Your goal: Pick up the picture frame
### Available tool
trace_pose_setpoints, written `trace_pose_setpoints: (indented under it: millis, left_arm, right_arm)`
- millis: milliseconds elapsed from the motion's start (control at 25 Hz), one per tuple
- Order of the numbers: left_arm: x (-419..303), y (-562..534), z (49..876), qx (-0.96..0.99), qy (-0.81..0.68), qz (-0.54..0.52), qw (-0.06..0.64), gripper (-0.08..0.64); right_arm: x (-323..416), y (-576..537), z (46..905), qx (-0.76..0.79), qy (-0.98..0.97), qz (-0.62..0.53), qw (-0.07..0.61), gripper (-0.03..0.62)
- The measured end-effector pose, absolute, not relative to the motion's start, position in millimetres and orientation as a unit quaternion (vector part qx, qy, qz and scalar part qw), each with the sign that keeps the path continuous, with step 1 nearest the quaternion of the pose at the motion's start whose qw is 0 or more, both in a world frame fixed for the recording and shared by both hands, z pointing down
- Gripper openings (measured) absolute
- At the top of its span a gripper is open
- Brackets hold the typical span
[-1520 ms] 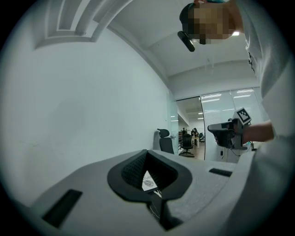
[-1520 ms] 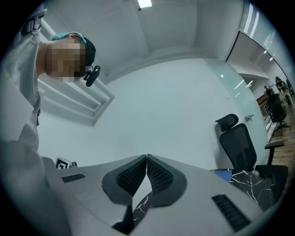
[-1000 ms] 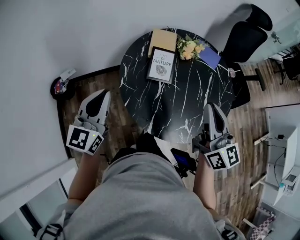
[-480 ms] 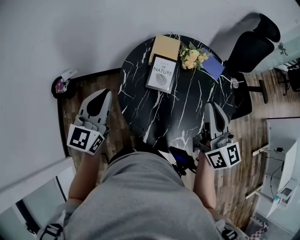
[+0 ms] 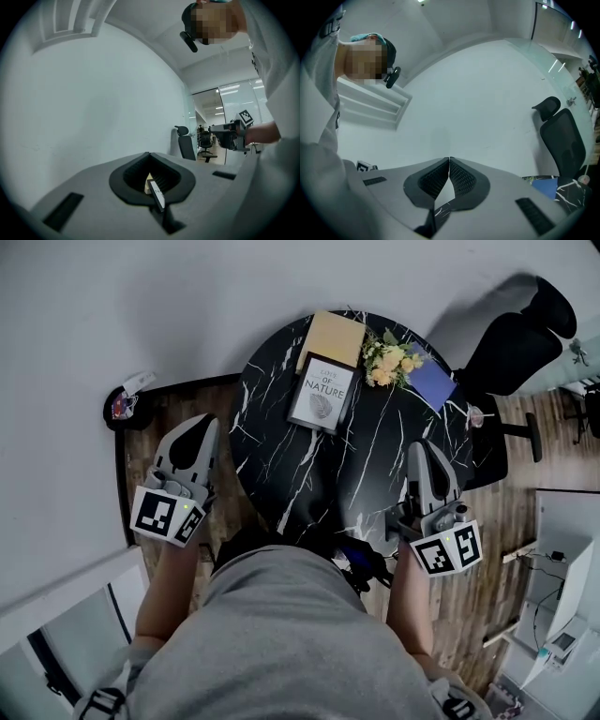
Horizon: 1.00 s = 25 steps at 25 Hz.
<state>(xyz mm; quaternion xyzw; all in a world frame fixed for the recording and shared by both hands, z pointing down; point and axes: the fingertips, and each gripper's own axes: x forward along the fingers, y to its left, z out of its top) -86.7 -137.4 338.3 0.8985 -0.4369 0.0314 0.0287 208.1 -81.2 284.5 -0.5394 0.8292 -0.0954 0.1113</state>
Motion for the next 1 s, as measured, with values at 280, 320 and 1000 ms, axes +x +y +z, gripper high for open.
trace_pose_setpoints:
  millis: [280,320,1000]
  left_arm:
    - [-76,-144,343,0.895,-0.444,0.036,0.029,0.006]
    - [-75,-143,343,0.895,-0.444,0.037,0.028,0.006]
    - [-67,-169,342,0.917,-0.395,0.044,0.035,0.006]
  right_arm:
    - [223,-90,293,-0.534,0.832,-0.102,0.11,0.026]
    - [224,-90,294,-0.535,0.832,-0.103,0.11,0.026]
    - [221,-95,297,-0.572,0.803,-0.122,0.114,0.026]
